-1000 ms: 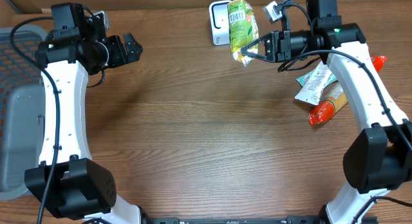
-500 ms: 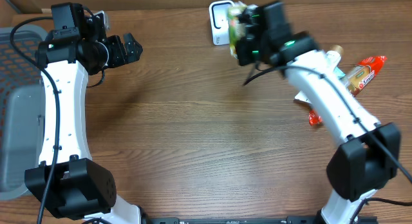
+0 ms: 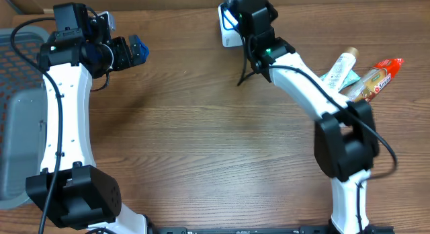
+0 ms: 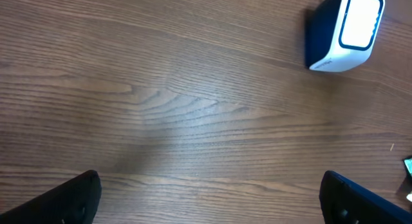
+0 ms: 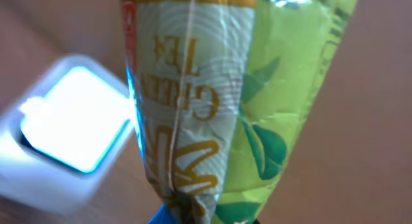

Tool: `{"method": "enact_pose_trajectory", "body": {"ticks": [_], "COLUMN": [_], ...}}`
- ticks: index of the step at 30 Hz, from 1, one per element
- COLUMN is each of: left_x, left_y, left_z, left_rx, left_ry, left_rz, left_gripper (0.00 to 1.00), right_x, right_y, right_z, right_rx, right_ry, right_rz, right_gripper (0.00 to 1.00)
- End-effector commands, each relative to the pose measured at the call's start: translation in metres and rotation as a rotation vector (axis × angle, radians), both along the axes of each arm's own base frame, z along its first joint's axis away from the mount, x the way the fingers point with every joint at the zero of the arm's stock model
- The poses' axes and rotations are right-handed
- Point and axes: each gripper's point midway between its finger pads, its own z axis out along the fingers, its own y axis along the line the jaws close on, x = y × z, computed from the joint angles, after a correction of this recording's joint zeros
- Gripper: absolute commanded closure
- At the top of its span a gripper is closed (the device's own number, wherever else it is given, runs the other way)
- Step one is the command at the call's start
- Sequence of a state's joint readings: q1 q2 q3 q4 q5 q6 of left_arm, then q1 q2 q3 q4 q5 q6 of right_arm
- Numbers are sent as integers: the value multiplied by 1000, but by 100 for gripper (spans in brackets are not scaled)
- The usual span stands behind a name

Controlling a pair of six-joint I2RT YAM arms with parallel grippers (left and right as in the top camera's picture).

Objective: Scan the item barcode
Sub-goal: 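Hold the green tea pouch against the scanner with the right gripper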

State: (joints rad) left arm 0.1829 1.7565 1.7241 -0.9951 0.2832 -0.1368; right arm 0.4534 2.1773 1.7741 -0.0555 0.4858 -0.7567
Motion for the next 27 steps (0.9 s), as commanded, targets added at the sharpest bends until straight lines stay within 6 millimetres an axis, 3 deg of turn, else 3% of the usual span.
{"method": "enact_pose_trajectory", "body": {"ticks": [1, 6, 27], "left_x": [2, 2, 2], "left_y": [1, 1, 1], "left_z": [10, 10, 10], "left_rx": [5, 5, 5], "left_ry": [-26, -26, -26], "left_rz": [10, 10, 10], "left_gripper": [0, 0, 1], "right_x": [13, 14, 15], "right_y": [-10, -9, -3], "right_z": [-29, -51, -54], "right_rx": [-247, -279, -242], "right_ry": [30, 65, 72], "right_rz": [38, 50, 80], "right_gripper": [96, 96, 96]}}
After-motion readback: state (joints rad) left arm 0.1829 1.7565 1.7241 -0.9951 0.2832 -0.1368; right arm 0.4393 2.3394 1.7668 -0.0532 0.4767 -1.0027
